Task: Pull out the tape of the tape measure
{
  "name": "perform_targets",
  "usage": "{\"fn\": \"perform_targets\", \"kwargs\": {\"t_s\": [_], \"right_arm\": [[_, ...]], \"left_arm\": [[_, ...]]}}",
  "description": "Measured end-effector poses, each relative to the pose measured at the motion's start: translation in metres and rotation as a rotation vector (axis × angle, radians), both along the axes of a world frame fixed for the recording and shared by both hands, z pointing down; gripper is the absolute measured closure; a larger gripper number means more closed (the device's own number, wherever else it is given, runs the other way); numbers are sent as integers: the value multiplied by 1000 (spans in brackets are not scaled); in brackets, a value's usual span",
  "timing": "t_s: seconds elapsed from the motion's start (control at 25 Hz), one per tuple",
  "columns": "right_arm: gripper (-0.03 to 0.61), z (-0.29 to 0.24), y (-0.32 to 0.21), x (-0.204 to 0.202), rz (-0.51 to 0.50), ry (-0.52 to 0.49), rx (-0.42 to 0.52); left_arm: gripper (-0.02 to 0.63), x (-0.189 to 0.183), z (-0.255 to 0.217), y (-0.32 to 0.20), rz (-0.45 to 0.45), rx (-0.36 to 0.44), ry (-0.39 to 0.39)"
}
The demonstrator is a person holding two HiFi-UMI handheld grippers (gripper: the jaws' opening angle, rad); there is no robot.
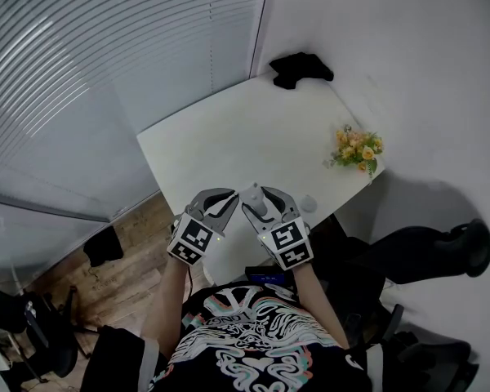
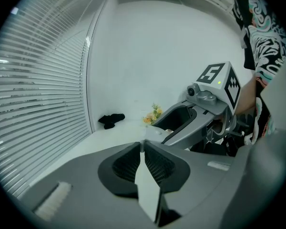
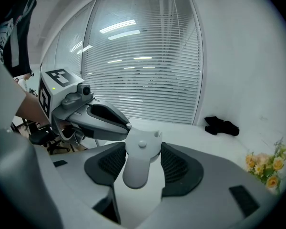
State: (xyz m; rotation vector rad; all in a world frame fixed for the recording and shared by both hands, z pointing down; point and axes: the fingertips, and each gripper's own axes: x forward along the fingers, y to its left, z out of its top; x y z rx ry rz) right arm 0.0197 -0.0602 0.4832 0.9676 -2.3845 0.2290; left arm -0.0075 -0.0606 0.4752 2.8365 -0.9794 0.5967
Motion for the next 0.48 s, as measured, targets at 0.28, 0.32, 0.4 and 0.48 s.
{"fn": "perform_targets", "kwargs": {"t_s": [0.28,0.32,0.4,0.48], "right_arm": [[345,9,-3,8,52,-39,-58],[345,10,-3,9,58,-44,-66],[345,11,-4,10,64,-43,-74],[345,12,-5,11,70,-45,-87]], "left_arm": [[581,1,3,-2,-6,-54,43],[583,1,4,-2,-7,-62,49],[583,0,6,-3,-12,-82,63],[583,0,7,-5,-20,-106,85]]}}
